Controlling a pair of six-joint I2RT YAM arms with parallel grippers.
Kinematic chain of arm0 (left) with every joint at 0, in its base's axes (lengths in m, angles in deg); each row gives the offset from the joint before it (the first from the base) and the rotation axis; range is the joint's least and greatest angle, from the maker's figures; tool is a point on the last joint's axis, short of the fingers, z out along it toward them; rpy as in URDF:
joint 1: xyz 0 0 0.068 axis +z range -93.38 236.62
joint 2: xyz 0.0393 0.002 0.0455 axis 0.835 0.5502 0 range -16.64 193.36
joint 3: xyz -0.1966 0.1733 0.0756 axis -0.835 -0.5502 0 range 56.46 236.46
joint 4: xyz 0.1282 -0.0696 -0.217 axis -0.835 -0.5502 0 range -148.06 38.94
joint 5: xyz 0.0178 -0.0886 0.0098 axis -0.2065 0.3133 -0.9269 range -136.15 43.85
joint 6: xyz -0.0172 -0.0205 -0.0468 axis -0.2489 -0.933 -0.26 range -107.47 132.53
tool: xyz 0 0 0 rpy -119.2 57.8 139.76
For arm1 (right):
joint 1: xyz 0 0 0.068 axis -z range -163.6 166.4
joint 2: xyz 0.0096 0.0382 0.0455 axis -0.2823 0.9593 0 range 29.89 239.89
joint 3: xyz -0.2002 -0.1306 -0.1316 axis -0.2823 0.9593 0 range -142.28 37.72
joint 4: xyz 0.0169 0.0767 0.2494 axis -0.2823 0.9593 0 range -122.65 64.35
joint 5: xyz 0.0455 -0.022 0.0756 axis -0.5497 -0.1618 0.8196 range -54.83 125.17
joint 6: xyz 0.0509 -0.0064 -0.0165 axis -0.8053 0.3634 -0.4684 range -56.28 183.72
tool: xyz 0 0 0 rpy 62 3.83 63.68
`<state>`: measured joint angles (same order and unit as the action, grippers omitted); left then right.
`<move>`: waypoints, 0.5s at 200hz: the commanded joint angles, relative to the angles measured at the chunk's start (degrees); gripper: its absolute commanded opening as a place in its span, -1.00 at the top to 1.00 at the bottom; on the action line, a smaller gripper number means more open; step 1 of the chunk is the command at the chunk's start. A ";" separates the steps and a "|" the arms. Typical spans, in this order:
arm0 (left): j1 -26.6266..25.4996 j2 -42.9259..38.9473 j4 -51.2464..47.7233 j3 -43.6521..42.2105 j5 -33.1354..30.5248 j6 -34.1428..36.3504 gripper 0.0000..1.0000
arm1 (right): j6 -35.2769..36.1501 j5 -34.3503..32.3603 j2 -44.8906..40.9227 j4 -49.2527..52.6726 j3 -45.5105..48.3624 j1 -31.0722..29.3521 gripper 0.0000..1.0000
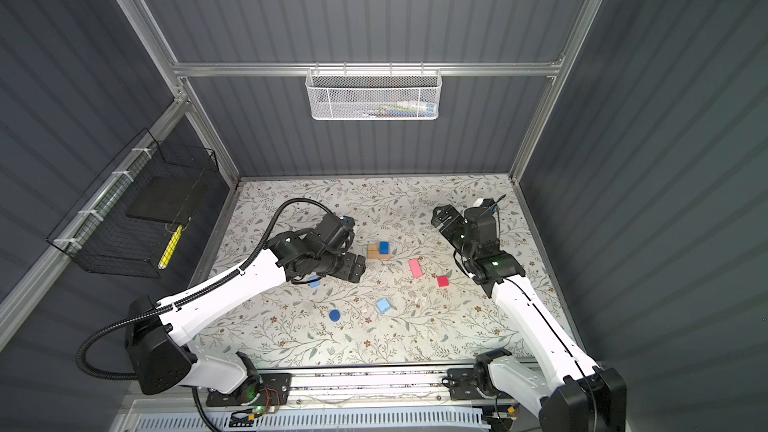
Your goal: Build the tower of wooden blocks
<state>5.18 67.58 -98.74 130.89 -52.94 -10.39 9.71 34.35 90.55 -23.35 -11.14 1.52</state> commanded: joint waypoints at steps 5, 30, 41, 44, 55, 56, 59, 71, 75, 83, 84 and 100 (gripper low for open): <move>-4.65 3.94 -6.04 1.51 0.46 1.91 -0.85 | -0.12 0.26 -0.04 0.41 0.87 0.45 -0.98; -8.18 7.59 -3.89 0.89 1.68 3.82 -0.86 | 0.55 1.59 0.50 0.28 0.54 0.79 -0.98; -9.29 8.87 -2.84 0.89 2.33 5.73 -0.87 | 1.26 2.66 0.59 0.11 0.42 0.94 -0.99; -9.58 9.09 -2.57 0.89 2.59 6.30 -0.87 | 1.41 2.93 0.60 0.09 0.35 0.98 -0.98; -9.99 9.87 -1.33 0.56 3.47 8.66 -0.87 | 2.20 3.82 0.68 0.10 0.17 1.11 -0.98; -9.99 9.93 -1.21 0.50 3.50 8.89 -0.87 | 2.27 3.82 0.59 0.10 0.13 1.09 -0.98; -10.06 10.13 -0.88 0.46 3.60 9.49 -0.88 | 2.40 3.90 0.60 0.10 0.09 1.08 -0.98; -10.04 11.05 0.29 0.41 3.21 11.93 -0.88 | 2.65 4.14 0.60 0.10 0.16 1.16 -0.98; -10.04 11.47 0.58 0.49 3.12 12.69 -0.89 | 2.69 4.13 0.51 0.09 0.17 1.24 -0.98; -10.00 12.44 0.69 1.15 3.18 14.01 -0.89 | 2.84 4.28 0.51 0.10 0.26 1.33 -0.98; -10.04 12.58 0.72 1.29 3.23 14.15 -0.89 | 2.81 4.26 0.51 0.10 0.26 1.38 -0.98; -10.05 14.65 1.70 2.20 3.96 16.69 -0.89 | 3.13 4.42 0.35 0.31 0.26 1.59 -0.98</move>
<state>-4.86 79.47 -98.67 131.33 -50.51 -0.05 11.30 37.80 91.01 -23.20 -10.92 2.57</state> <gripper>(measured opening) 0.944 0.992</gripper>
